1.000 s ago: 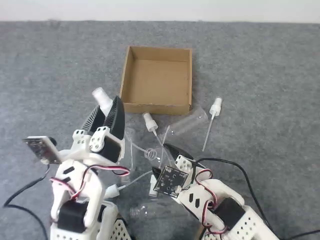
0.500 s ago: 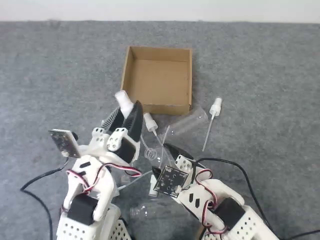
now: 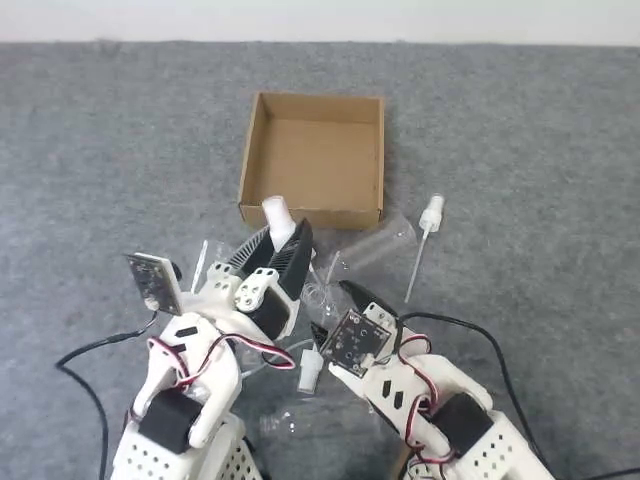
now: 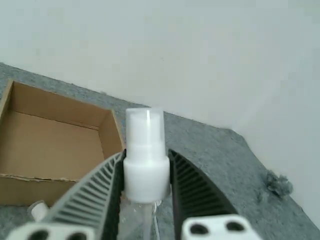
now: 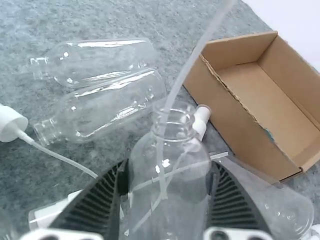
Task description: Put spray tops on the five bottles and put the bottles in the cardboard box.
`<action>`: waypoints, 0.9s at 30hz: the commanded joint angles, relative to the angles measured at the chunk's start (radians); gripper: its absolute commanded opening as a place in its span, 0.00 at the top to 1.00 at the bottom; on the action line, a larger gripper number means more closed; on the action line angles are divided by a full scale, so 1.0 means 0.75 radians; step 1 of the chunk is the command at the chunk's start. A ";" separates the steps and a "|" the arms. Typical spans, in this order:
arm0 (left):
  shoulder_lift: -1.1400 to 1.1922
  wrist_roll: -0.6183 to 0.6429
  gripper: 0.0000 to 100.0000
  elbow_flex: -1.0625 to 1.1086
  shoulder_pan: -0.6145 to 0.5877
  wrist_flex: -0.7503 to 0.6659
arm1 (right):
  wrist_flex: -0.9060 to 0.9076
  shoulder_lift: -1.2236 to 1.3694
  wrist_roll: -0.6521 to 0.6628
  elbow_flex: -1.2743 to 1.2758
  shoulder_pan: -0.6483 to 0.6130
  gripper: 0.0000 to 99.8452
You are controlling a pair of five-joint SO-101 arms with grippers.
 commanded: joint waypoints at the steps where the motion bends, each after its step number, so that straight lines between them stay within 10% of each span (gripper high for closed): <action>1: -0.020 -0.043 0.99 -0.015 0.010 0.006 | -0.032 -0.017 -0.012 -0.072 0.021 0.89; 27: -0.020 -0.051 0.99 0.087 0.158 0.000 | -0.017 -0.017 -0.168 -0.133 0.101 0.89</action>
